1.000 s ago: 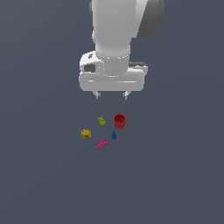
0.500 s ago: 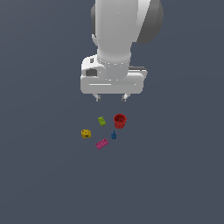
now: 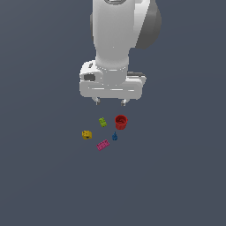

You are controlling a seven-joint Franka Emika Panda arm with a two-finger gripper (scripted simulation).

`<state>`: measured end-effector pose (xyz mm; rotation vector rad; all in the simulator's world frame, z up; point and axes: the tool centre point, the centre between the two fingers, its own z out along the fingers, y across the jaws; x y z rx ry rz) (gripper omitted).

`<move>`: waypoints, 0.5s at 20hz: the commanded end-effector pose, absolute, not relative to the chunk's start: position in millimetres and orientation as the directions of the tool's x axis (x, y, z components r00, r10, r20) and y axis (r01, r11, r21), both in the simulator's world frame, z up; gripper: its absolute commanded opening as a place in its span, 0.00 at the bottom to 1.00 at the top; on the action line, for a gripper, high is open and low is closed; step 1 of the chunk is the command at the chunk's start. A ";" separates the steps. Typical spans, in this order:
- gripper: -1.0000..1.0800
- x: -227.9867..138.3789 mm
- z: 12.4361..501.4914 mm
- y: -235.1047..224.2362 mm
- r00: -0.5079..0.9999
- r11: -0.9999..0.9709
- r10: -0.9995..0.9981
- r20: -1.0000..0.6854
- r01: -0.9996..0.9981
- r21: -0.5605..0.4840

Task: Pick up a designated object from a clutter of objects.

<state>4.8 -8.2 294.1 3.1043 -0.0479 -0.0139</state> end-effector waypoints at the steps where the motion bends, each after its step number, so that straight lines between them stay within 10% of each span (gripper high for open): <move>1: 0.96 6.5 287.2 -11.4 0.997 -0.997 -0.072 -0.008 -0.071 0.032; 10: 0.96 14.3 247.6 -30.8 0.952 -0.952 -0.307 -0.010 -0.307 0.006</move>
